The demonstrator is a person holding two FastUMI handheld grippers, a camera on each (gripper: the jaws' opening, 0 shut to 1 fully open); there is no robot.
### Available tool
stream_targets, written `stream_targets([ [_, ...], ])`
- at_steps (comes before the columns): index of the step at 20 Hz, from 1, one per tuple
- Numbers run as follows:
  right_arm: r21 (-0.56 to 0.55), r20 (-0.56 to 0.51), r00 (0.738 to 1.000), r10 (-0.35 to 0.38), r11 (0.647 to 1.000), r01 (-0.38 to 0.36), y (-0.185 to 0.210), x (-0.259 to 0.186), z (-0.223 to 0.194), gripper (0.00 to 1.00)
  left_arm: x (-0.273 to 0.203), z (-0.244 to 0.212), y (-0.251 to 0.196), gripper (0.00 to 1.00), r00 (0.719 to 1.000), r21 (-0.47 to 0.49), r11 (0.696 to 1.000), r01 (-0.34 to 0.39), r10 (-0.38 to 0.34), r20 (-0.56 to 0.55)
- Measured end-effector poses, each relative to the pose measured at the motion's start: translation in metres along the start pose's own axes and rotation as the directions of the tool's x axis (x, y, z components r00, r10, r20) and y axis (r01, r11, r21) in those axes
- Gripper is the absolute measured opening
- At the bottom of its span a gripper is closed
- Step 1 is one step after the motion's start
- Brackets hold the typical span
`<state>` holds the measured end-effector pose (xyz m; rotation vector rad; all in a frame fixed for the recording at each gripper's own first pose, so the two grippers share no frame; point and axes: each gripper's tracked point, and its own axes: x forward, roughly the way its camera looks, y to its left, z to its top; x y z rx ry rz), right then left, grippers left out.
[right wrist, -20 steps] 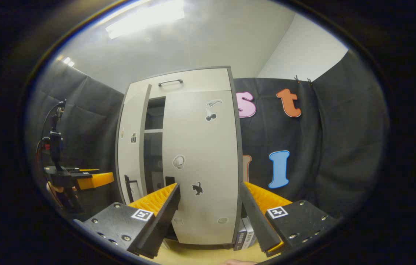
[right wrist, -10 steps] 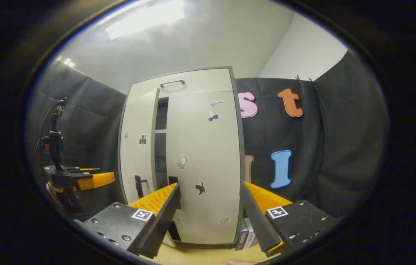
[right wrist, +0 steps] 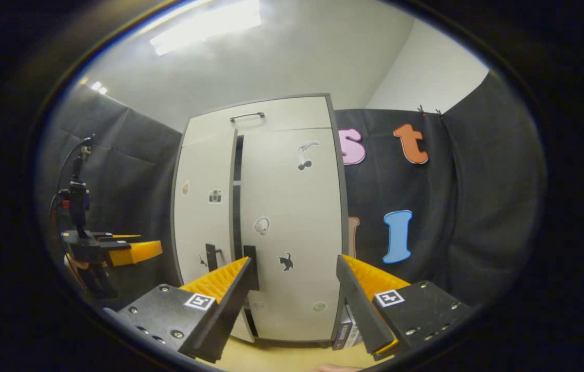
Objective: Grab one shoe with the right hand and put it into the shoe cabinet, grab the other shoe with the left hand and put it into the shoe cabinet; then close the right door with the right hand and the left door with the left hand.
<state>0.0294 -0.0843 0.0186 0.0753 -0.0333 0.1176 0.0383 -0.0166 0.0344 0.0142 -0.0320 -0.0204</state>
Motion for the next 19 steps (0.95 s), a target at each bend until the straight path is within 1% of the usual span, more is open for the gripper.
stream_targets([
  [19,-0.002,-0.007,1.000,-0.003,1.000,0.003,0.0018,0.0000,-0.0030,0.96,0.0003,-0.0019,0.0009,0.95,1.000,-0.010,1.000,-0.009,0.009,-0.007],
])
